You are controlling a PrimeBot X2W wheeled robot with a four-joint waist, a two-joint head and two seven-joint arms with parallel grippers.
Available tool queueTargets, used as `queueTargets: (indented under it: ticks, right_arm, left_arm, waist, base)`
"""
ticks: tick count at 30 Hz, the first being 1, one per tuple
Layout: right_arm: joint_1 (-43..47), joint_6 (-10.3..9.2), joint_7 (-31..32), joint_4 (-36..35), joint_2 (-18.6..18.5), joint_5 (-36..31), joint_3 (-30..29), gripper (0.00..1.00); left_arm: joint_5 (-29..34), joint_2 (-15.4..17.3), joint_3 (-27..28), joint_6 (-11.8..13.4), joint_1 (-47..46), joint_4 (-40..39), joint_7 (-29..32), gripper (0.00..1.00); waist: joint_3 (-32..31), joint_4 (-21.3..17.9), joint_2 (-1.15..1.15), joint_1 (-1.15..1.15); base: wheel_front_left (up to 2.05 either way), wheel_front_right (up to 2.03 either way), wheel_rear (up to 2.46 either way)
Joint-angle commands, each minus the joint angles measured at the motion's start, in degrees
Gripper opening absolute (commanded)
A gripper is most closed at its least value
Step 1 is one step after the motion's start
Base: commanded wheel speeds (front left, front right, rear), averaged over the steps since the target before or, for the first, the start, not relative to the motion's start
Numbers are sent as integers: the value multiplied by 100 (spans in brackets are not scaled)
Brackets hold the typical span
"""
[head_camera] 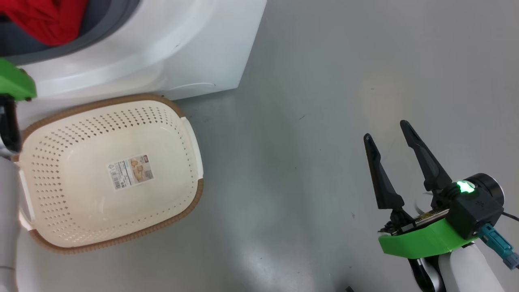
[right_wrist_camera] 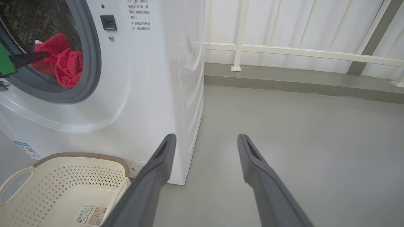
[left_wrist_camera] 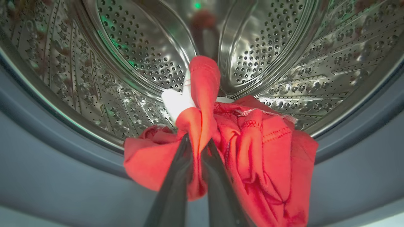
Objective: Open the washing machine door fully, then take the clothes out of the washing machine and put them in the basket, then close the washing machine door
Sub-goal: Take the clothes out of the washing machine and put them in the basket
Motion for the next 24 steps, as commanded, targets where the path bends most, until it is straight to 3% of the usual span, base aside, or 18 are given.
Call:
queueTargets:
  ticks: [1, 24]
  right_arm:
    - [-39, 29, -36, -118, -75, 72, 106, 100]
    - [95, 29, -36, -104, -75, 128, -28, 100]
  left_arm:
    - [-12, 200, 117, -39, 190, -296, -68, 0]
    - [-139, -47, 84, 359, 2358, -2944, 66, 0]
  waist:
    - [-35, 26, 0, 0]
    - [-618, 177, 0, 0]
  base:
    - [0, 0, 0]
    - [0, 0, 0]
